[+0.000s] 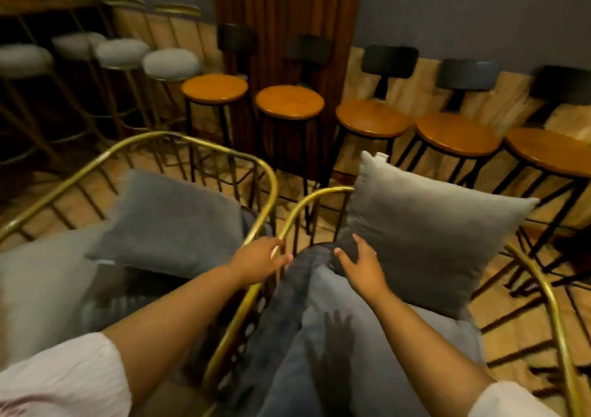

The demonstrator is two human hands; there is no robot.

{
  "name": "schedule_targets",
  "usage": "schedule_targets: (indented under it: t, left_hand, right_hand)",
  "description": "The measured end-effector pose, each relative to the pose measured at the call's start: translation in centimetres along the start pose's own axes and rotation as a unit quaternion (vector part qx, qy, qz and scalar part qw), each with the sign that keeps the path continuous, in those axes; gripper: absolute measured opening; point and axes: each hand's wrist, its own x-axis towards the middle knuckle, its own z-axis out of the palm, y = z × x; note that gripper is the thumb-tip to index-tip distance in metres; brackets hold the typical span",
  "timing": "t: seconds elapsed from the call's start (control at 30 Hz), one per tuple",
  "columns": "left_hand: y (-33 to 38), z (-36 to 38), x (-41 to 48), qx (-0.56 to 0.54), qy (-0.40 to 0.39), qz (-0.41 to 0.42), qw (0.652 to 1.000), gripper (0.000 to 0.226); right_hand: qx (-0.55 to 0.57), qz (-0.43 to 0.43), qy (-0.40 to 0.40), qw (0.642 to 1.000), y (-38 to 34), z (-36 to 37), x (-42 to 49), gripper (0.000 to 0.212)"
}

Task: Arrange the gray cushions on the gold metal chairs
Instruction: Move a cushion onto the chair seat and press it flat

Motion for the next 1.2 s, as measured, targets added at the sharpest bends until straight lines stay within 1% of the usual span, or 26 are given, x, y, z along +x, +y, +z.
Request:
schedule_targets:
  t: [0.13, 0.23, 0.3, 0.43, 0.53, 0.7, 0.77, 0.87, 0.93, 1.0, 1.07, 1.13, 1.2]
  left_hand:
    - [-8.9, -6.0, -4.5, -0.039, 0.019, -0.039, 0.998, 0.053]
    - [-16.1, -9.7, -7.0, -0.06, 0.046, -0.064, 0.995, 0.056]
    - [-19.8, -11.6, -8.3, -0.072, 0.06, -0.087, 0.992, 0.058]
    - [-25.9, -15.0, -9.4, -0.11, 0.067, -0.132, 0.983, 0.059]
    - [-28.8, -16.7, -8.1, -0.157, 0.077, -0.147, 0.974, 0.059]
    - [-30.6, -18.6, -2.5, -0.192, 0.101, -0.169, 0.961, 0.064]
    - [-31.2, -19.2, 0.7, -0.202, 0.103, -0.18, 0.957, 0.066]
    - [-32.6, -20.2, 6.7, -0.219, 0.118, -0.197, 0.948, 0.069]
    - [-33.7, -20.5, 10.6, -0.212, 0.144, -0.23, 0.939, 0.075]
    - [-35.4, -20.2, 14.6, -0.203, 0.151, -0.275, 0.927, 0.086]
    - [-37.6, -19.1, 18.4, -0.223, 0.145, -0.327, 0.907, 0.101]
    - [-39.2, -17.9, 21.1, -0.262, 0.133, -0.385, 0.875, 0.118]
    - [-40.7, -16.6, 23.4, -0.292, 0.118, -0.423, 0.85, 0.126]
  right_hand:
    - [0.009, -0.037, -0.025, 0.999, -7.3, 7.8, -1.7, 0.062]
    - [0.049, -0.051, -0.047, 0.996, -12.0, 14.1, -3.3, 0.052]
    - [0.071, -0.037, -0.06, 0.995, -14.0, 17.9, -4.2, 0.048]
    - [0.114, 0.043, -0.09, 0.988, -17.3, 23.3, -5.1, 0.055]
    - [0.122, 0.071, -0.107, 0.984, -19.0, 25.5, -3.6, 0.057]
    - [0.093, 0.093, -0.103, 0.986, -20.7, 27.8, 1.9, 0.057]
    - [0.1, 0.105, -0.096, 0.985, -21.2, 28.5, 4.5, 0.057]
    - [0.12, 0.137, -0.108, 0.977, -21.5, 30.1, 9.8, 0.055]
    - [0.128, 0.149, -0.11, 0.974, -21.0, 31.4, 13.4, 0.054]
    - [0.113, 0.169, -0.124, 0.971, -20.4, 33.0, 17.3, 0.056]
    - [0.097, 0.204, -0.136, 0.965, -19.7, 34.6, 20.6, 0.057]
    - [0.097, 0.239, -0.161, 0.953, -18.9, 35.9, 23.0, 0.062]
    - [0.075, 0.261, -0.194, 0.943, -17.8, 37.3, 25.1, 0.068]
